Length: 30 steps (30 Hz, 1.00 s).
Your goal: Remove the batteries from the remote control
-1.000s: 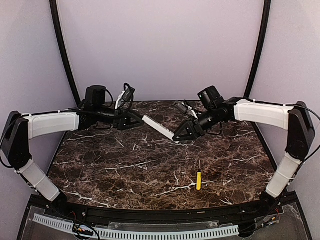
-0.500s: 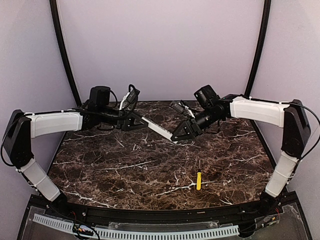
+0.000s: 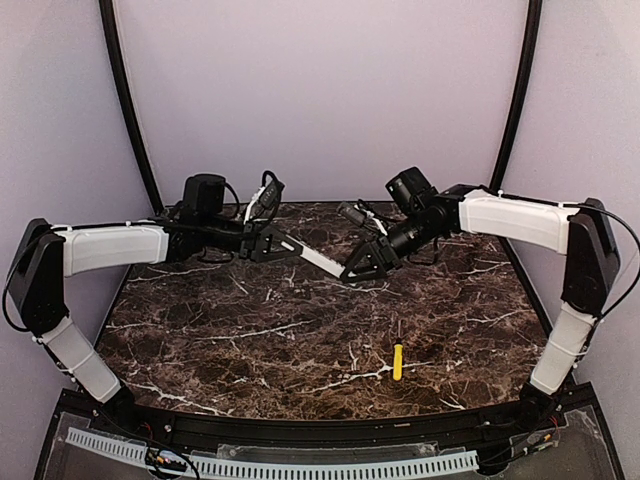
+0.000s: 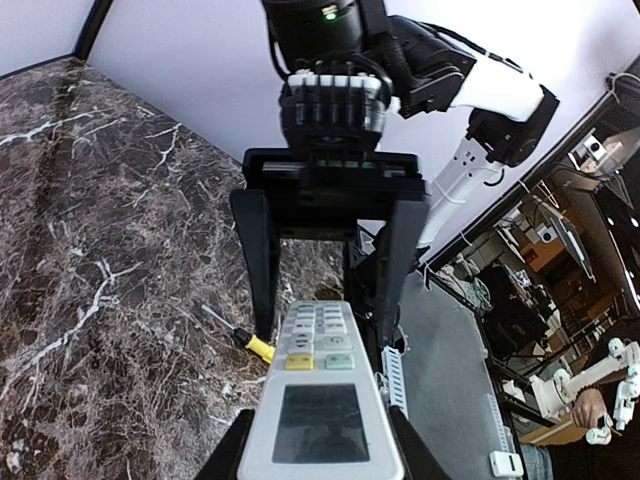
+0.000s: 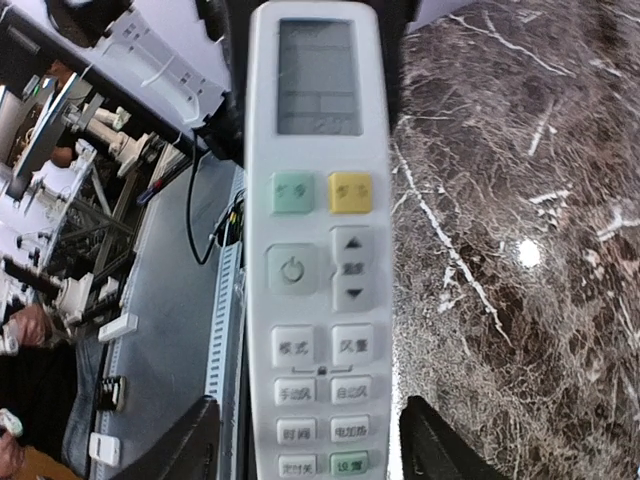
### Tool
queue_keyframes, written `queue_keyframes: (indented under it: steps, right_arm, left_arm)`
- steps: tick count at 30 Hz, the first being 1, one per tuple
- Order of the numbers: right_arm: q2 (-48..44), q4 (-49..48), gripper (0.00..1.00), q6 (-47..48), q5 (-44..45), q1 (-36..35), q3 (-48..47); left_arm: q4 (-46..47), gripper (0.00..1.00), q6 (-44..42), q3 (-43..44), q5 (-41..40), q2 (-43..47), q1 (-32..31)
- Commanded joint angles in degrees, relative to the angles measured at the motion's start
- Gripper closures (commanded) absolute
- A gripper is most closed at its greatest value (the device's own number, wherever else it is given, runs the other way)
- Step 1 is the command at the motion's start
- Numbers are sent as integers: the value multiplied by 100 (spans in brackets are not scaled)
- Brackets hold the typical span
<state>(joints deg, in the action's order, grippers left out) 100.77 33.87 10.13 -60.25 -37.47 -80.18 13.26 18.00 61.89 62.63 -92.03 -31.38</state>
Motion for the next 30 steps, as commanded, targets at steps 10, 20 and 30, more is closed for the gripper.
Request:
queue_keyframes:
  steps: [10, 20, 30]
  right_arm:
    - [-669, -1415, 1, -249, 2028, -60, 228]
    - [-823, -2496, 1, 59, 3213, -599, 738]
    - [-801, -3057, 2, 6, 3494, -658, 1018]
  left_arm:
    - [-176, 100, 2041, -264, -1593, 198, -60]
    - [-295, 100, 3141, -190, -1925, 379, -57]
    - [170, 100, 3891, -343, -1698, 588, -53]
